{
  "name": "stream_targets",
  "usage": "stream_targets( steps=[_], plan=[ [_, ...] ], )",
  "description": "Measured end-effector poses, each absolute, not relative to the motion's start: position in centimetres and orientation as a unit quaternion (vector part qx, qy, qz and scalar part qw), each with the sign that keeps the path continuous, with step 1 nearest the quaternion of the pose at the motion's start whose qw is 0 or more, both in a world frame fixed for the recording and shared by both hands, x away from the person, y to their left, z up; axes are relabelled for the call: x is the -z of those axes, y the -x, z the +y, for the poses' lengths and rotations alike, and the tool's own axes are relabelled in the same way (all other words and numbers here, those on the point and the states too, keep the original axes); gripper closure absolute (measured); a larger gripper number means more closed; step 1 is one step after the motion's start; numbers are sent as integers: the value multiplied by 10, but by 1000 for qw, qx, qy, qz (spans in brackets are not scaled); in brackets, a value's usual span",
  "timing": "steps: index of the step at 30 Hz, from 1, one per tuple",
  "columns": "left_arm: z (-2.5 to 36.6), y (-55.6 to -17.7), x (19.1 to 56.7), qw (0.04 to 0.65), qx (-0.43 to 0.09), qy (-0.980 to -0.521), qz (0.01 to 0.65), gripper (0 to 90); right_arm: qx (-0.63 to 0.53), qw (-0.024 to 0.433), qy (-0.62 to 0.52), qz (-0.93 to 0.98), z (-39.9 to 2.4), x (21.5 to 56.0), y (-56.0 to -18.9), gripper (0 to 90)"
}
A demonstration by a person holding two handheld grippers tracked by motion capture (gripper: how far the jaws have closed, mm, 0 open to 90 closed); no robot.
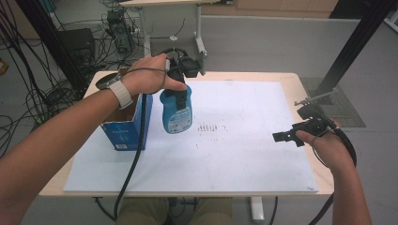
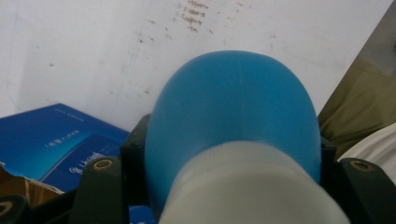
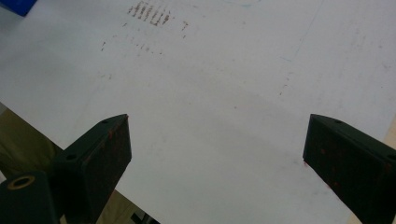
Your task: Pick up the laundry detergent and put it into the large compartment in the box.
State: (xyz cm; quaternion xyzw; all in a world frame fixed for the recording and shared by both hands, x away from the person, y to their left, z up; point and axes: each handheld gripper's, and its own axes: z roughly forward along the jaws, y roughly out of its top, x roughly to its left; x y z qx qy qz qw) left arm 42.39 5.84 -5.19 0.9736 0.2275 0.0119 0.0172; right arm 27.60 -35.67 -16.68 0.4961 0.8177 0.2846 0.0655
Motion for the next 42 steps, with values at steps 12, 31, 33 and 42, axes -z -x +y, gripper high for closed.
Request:
stream_targets(
  steps=[12, 31, 33, 42],
  plan=[
    [66, -431, 33, 16, -2, -950, 311, 384, -288, 70, -479, 826, -351, 162, -285, 76],
    [86, -435, 7, 15, -2, -908, 418, 380, -294, 71, -456, 837, -349, 159, -303, 77],
    [88, -436, 4, 16, -2, -906, 423, 379, -294, 70, -455, 838, -349, 159, -304, 76],
    [98, -436, -9, 15, 0, -890, 457, 379, -297, 73, -445, 841, -348, 155, -310, 77]
  ],
)
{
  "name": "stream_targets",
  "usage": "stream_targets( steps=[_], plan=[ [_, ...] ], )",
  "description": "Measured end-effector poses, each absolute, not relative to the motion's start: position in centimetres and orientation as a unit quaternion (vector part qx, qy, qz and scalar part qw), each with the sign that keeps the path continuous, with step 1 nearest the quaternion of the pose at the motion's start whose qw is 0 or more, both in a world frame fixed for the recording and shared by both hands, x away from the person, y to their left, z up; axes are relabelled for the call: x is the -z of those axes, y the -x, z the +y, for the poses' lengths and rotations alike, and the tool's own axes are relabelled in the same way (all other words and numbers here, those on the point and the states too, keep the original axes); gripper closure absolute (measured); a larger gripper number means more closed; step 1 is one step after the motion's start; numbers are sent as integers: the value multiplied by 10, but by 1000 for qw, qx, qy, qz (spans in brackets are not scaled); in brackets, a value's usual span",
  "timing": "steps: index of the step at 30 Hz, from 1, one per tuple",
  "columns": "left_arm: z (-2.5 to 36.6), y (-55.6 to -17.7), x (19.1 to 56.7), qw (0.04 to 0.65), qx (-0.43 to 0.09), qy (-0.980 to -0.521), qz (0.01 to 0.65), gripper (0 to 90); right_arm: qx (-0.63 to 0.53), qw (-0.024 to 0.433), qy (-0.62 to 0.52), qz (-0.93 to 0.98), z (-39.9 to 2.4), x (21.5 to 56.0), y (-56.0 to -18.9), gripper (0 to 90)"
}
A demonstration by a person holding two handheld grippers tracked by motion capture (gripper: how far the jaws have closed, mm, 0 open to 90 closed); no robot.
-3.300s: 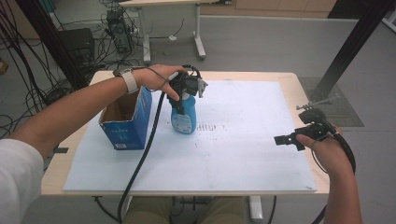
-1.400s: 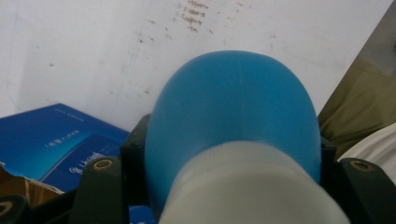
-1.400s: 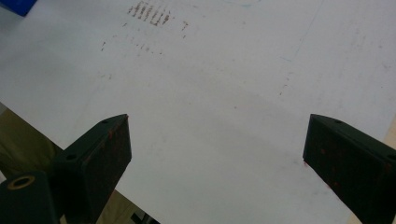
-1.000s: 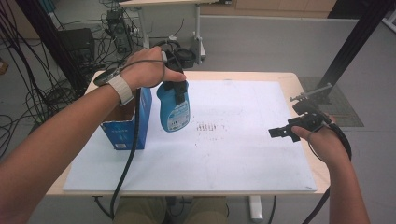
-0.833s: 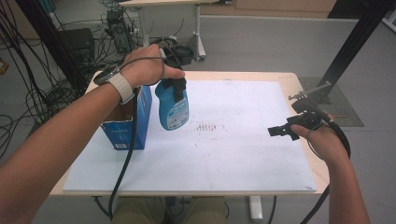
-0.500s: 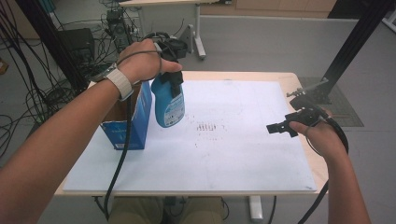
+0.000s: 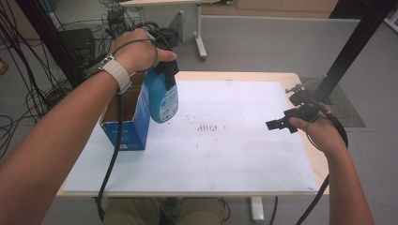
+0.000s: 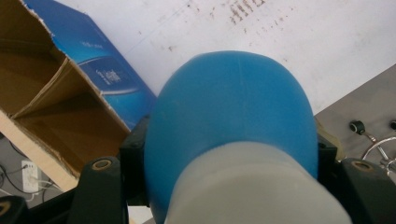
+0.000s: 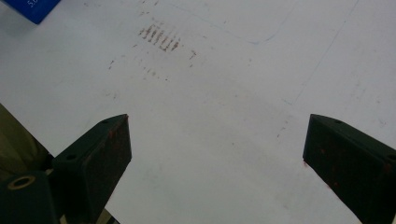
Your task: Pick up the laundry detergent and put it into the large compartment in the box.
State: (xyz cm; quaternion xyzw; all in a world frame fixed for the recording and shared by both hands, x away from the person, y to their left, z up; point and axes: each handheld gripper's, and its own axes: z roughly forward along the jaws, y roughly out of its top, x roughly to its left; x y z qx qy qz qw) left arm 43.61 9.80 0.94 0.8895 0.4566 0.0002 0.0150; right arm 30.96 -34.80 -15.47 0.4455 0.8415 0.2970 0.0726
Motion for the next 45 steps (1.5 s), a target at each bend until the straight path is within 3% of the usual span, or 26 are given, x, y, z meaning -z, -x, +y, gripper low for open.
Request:
stream_targets(
  steps=[45],
  plan=[
    [194, -427, -54, 46, -10, -778, 627, 378, -304, 51, -385, 870, -326, 161, -359, 77]
  ],
)
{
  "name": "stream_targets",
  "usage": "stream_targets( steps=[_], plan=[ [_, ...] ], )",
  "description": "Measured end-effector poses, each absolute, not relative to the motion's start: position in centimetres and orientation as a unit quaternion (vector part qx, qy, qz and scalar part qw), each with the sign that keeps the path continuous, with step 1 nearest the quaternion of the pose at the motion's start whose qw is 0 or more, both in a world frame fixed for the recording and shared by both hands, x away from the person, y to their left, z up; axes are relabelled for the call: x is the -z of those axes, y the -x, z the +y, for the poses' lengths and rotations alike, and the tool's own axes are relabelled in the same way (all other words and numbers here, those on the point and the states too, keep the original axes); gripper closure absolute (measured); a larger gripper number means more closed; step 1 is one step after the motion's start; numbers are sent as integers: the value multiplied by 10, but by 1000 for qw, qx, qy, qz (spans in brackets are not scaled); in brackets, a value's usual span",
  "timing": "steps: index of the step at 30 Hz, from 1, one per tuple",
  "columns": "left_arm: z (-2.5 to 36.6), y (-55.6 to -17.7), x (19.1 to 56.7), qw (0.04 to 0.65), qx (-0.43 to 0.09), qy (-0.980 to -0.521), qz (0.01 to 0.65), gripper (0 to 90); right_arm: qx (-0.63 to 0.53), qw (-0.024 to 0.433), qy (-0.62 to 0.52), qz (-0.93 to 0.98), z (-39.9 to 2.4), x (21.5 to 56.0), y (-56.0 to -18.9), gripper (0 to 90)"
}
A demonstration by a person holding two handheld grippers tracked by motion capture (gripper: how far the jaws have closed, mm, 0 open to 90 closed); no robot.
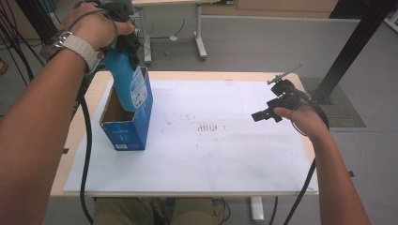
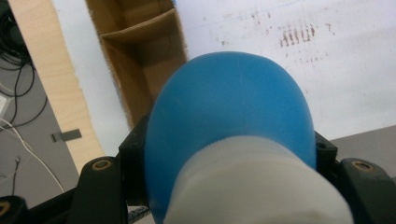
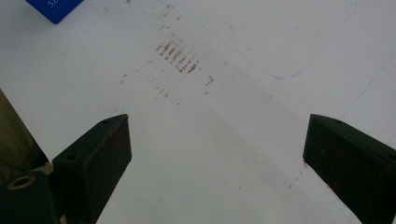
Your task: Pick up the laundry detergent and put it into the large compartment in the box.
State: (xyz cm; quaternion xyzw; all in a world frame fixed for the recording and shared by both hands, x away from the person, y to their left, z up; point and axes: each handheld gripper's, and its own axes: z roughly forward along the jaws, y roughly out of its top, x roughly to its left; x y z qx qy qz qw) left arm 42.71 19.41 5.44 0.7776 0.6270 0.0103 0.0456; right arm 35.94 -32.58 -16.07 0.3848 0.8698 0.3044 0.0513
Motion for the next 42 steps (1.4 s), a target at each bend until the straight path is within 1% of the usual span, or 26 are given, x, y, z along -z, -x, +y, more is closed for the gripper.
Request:
stream_targets(
  steps=[5, 14, 25, 42],
  plan=[
    [205, -427, -55, 50, -11, -765, 642, 378, -304, 51, -386, 869, -327, 162, -360, 76],
    [213, -432, -51, 45, -14, -747, 663, 378, -305, 53, -388, 868, -328, 164, -361, 76],
    [224, -436, -39, 46, -18, -735, 676, 377, -301, 52, -389, 869, -329, 168, -361, 76],
    [227, -446, -18, 38, -27, -731, 681, 377, -300, 45, -395, 867, -331, 177, -364, 76]
  ],
)
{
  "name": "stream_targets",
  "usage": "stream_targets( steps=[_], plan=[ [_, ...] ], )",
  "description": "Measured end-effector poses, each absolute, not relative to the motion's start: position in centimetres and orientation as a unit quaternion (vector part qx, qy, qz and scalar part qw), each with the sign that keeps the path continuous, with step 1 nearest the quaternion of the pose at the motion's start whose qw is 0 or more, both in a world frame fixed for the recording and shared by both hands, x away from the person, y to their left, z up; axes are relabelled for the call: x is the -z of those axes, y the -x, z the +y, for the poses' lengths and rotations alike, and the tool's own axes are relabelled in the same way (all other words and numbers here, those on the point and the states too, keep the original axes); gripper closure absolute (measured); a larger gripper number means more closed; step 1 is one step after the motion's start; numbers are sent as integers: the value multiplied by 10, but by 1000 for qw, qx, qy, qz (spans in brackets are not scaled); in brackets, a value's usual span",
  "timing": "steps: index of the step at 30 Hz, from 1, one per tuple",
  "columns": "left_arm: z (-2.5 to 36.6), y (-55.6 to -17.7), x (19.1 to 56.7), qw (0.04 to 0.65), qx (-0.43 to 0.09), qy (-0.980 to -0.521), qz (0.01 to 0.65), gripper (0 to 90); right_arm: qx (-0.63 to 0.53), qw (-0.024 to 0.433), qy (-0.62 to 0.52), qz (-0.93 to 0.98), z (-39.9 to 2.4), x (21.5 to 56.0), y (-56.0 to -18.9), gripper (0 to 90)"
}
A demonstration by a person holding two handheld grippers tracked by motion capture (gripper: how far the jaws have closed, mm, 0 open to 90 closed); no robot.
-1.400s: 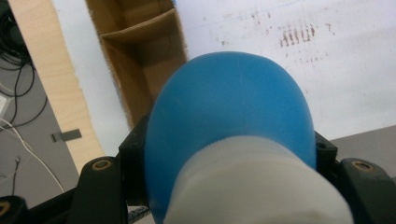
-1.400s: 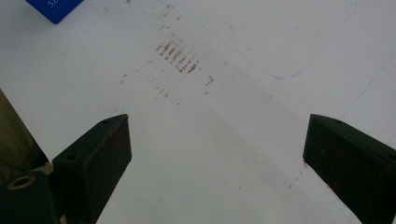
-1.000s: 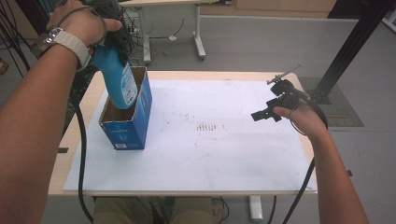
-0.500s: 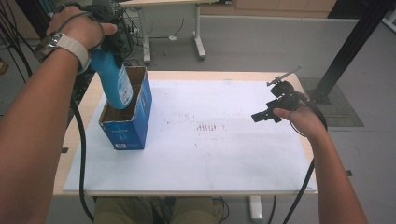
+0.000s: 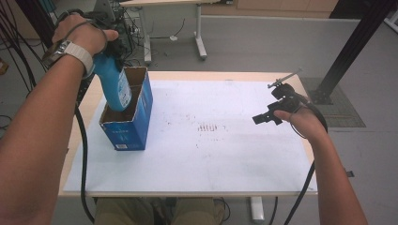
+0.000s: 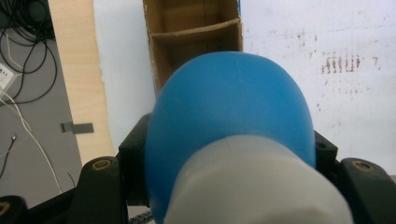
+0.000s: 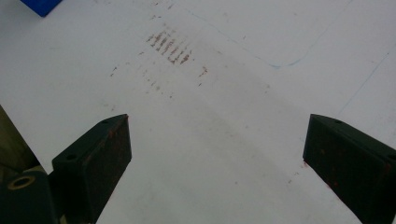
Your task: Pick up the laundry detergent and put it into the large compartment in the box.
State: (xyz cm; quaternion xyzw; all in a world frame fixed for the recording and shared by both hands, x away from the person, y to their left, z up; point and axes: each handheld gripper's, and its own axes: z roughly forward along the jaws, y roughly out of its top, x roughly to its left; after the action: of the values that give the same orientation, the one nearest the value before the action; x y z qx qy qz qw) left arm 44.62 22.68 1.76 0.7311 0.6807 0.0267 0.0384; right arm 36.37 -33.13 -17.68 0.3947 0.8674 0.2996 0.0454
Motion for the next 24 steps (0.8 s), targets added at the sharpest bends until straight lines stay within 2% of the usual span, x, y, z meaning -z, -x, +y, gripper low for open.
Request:
stream_targets(
  steps=[24],
  plan=[
    [231, -462, 34, 27, -15, -734, 679, 377, -293, 37, -407, 864, -333, 186, -364, 76]
  ],
)
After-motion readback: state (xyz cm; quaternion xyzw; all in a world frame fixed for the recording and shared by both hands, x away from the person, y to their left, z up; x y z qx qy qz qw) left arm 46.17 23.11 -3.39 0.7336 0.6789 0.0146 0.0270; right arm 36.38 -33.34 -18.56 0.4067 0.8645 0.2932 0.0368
